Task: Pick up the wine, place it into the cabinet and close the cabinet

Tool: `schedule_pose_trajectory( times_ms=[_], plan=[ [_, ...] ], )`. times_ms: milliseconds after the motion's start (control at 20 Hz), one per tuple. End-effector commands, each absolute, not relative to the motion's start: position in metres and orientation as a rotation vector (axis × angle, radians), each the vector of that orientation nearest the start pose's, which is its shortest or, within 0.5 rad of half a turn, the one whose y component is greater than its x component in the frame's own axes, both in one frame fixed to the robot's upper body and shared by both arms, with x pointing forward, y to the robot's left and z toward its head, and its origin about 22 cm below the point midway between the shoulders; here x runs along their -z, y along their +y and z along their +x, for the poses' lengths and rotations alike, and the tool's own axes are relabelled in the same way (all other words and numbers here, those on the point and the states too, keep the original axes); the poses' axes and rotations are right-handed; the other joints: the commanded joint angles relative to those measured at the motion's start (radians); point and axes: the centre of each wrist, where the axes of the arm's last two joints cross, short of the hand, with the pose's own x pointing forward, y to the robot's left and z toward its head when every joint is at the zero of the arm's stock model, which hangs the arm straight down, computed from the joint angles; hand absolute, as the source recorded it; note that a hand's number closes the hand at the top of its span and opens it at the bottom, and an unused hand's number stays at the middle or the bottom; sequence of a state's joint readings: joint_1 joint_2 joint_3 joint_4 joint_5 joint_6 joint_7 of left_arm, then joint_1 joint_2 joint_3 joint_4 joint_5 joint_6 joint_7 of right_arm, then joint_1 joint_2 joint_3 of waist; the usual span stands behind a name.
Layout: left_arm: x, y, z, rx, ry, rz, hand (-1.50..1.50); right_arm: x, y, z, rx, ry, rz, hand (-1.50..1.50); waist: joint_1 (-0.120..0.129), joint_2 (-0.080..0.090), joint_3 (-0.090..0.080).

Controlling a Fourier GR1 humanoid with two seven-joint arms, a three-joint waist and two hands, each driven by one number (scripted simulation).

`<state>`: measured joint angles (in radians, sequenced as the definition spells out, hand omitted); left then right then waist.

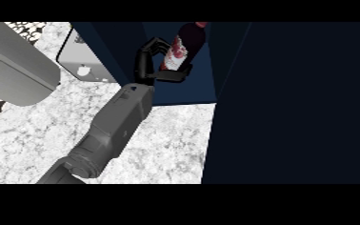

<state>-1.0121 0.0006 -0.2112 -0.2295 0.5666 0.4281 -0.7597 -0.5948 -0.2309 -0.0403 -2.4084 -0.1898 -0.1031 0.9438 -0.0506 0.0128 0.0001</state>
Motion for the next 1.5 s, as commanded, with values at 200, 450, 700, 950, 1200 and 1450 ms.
schedule_pose_trajectory(
  times_ms=[200, 450, 700, 950, 1200, 1450],
  plan=[
    [-0.022, 0.102, 0.426, -0.013, -1.848, 0.344, 1.50, -0.283, -0.202, 0.158, -0.297, -1.981, 0.257, -1.50, -0.028, 0.008, -0.001],
    [-0.023, 0.105, 0.428, 0.009, -1.817, 0.402, 1.50, -0.280, -0.203, 0.172, -0.305, -2.009, 0.247, -1.50, -0.032, 0.019, -0.001],
    [-0.017, 0.130, 0.429, 0.005, -1.790, 0.429, 1.50, -0.281, -0.202, 0.164, -0.315, -2.007, 0.255, -1.50, -0.043, 0.020, -0.002],
    [-0.011, 0.127, 0.426, 0.033, -1.731, 0.461, 1.50, -0.285, -0.192, 0.171, -0.309, -2.032, 0.280, -1.50, -0.036, 0.022, -0.002],
    [0.010, 0.123, 0.412, -0.127, -1.727, 0.274, 1.50, -0.286, -0.195, 0.170, -0.288, -2.007, 0.275, -1.50, -0.041, 0.023, -0.004],
    [0.005, 0.116, 0.414, -0.217, -1.679, 0.183, 1.50, -0.288, -0.196, 0.169, -0.321, -2.015, 0.282, -1.50, -0.067, 0.026, -0.004]
  ],
)
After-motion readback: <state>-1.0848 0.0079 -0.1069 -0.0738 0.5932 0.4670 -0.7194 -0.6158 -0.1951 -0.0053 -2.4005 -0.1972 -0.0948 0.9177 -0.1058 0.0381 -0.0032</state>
